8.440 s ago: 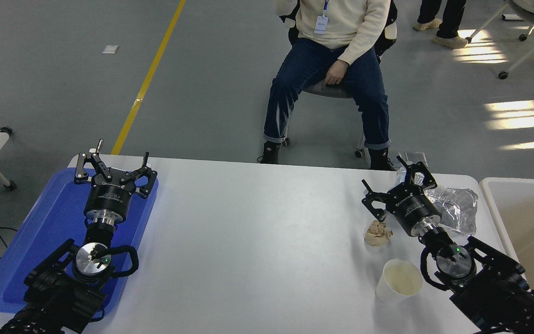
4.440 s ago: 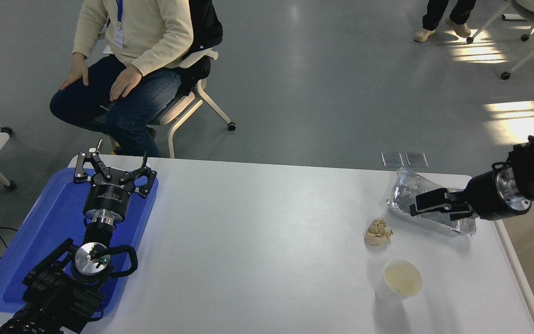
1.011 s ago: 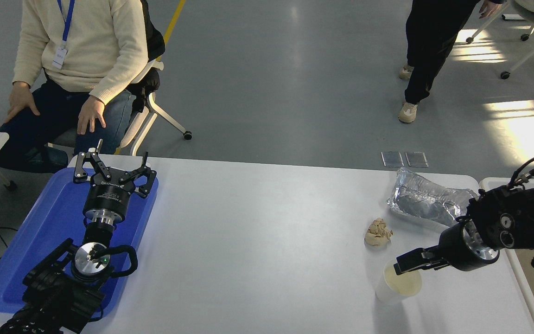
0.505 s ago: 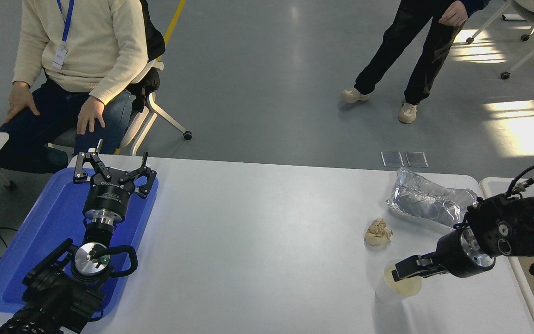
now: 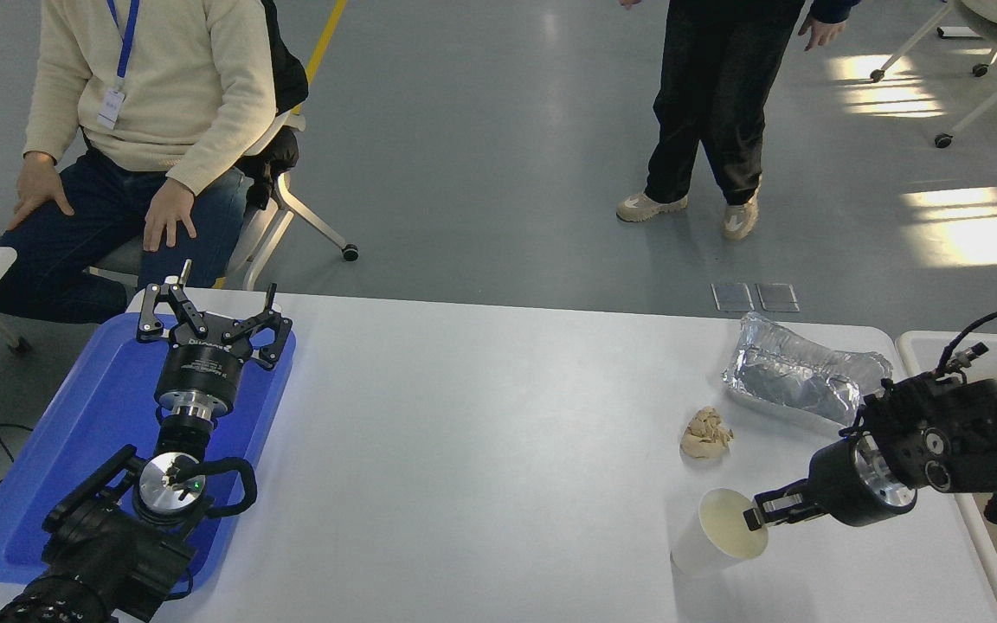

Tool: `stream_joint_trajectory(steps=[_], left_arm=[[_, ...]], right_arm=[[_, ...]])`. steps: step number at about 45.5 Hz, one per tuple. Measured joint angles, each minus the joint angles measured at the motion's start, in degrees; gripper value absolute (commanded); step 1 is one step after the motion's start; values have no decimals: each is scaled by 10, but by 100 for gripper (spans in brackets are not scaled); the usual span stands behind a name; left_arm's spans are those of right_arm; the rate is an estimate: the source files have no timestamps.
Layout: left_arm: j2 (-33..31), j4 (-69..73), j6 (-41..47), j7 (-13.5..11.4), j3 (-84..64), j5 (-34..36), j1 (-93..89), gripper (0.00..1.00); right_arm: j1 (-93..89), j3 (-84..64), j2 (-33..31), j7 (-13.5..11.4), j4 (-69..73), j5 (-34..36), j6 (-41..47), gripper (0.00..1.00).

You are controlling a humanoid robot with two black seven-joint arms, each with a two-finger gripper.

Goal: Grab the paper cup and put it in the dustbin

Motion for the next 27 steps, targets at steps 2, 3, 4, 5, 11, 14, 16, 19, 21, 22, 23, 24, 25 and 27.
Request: stream_joint_trajectory(steps=[2, 3, 4, 5, 11, 14, 16, 19, 21, 22, 23, 24, 25, 27], left_arm=[[0, 0, 0, 0, 0, 0, 0, 100], [0, 0, 0, 0, 0, 0, 0, 100], [0, 0, 0, 0, 0, 0, 0, 100], [0, 0, 0, 0, 0, 0, 0, 100], [0, 0, 0, 0, 0, 1, 0, 100], [0, 0, 0, 0, 0, 1, 0, 100], [0, 0, 0, 0, 0, 1, 0, 100], [0, 0, 0, 0, 0, 1, 0, 100], [0, 0, 0, 0, 0, 1, 0, 100], [0, 0, 0, 0, 0, 1, 0, 100], [0, 0, 0, 0, 0, 1, 0, 100], [0, 0, 0, 0, 0, 1, 0, 100], [0, 0, 0, 0, 0, 1, 0, 100], [0, 0, 0, 0, 0, 1, 0, 100]], right_arm=[[2, 0, -1, 0, 1, 0, 0, 0], [4, 0, -2, 0, 2, 0, 0, 0], [6, 0, -3, 0, 3, 0, 0, 0], [8, -1, -4, 0, 4, 0, 0, 0], [30, -4, -12, 1, 18, 2, 2, 0], [49, -9, -17, 1, 30, 5, 4, 0], [65, -16, -21, 0, 40, 6, 5, 0], [90, -27, -25, 0, 55, 8, 7, 0], [113, -38, -29, 0, 69, 9, 9, 0], [124, -43, -30, 0, 75, 9, 11, 0], [139, -51, -32, 0, 84, 10, 14, 0], [149, -56, -33, 0, 90, 11, 16, 0], [160, -61, -35, 0, 96, 13, 18, 0], [187, -73, -37, 0, 111, 17, 23, 0]])
